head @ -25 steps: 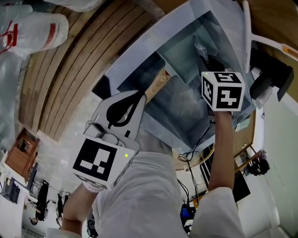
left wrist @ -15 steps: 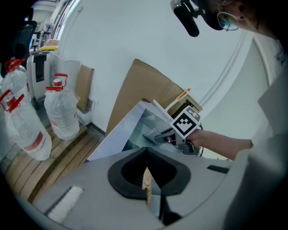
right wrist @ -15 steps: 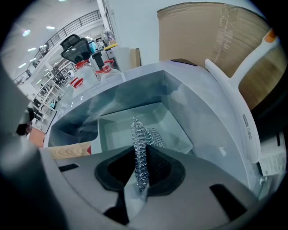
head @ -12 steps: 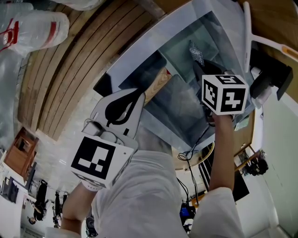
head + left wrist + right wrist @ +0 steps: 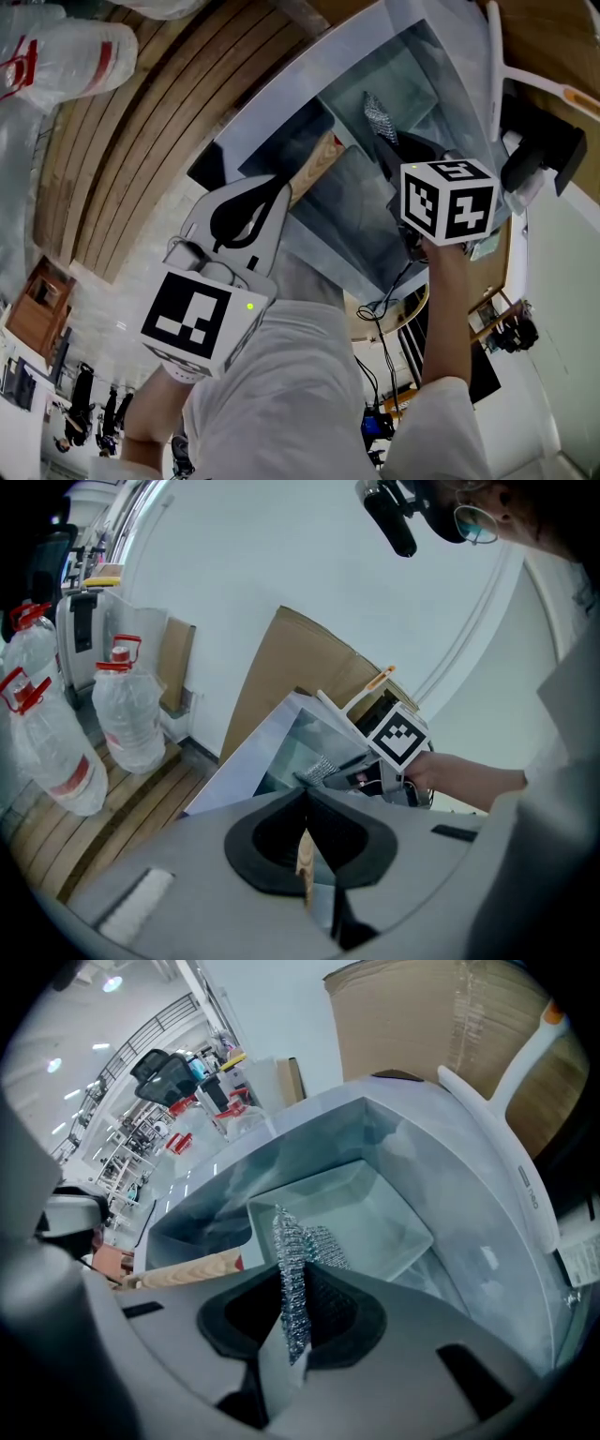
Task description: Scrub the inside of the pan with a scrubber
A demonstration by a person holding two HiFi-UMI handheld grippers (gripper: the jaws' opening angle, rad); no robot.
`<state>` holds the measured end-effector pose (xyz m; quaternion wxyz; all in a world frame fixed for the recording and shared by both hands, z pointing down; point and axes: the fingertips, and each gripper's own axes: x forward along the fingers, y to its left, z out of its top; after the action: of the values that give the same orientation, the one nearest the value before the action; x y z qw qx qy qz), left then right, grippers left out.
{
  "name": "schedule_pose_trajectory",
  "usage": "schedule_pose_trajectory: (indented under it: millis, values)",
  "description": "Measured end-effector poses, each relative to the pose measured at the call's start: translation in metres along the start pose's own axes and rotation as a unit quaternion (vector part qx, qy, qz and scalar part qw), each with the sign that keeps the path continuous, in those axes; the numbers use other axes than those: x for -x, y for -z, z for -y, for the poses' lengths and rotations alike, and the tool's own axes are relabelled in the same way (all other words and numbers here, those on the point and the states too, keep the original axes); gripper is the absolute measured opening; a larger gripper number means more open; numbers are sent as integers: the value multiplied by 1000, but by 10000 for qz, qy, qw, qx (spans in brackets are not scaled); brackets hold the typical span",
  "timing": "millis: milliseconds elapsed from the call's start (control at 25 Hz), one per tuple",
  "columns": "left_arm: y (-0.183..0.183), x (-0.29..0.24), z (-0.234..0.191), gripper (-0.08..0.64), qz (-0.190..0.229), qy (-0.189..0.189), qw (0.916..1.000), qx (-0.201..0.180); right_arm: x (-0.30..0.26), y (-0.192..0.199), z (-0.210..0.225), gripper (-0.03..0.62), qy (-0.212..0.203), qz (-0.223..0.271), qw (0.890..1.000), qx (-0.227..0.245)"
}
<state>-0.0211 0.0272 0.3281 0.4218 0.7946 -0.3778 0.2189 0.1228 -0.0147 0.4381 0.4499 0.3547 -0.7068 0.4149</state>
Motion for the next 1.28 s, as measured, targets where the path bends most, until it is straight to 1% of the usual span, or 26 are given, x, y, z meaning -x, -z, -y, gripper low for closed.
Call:
schedule_pose_trajectory:
  millis: [320, 520, 640, 800, 880, 1040, 1200, 1280]
  values:
    - [-3, 4, -2, 5, 74, -34, 10000, 21, 11, 2, -13, 55, -343, -16, 9993, -115]
    - [-7, 5, -2, 5, 130, -46, 9999, 47, 18, 2, -17, 55, -538, -114, 9985, -47]
    - [-8, 6, -3, 5, 140, -61, 9999, 68, 21, 0, -18, 55, -650, -146, 9977, -81]
    - [-10, 7, -4, 5, 175, -61, 9998, 78, 24, 0, -22, 55, -901, -208, 9956, -140]
    - [-9, 7, -3, 5, 183, -55, 9998, 75, 25, 1, -22, 55, -950, -226, 9951, -140]
    - [-9, 7, -3, 5, 157, -58, 9998, 79, 25, -2, -21, 57, -926, -239, 9954, 64]
    - [-8, 6, -2, 5, 162, -53, 9998, 70, 20, -5, -24, 58, -834, -301, 9948, 494]
    - [-8, 6, -1, 5, 155, -49, 9998, 95, 18, -8, -30, 58, -890, -336, 9929, 714]
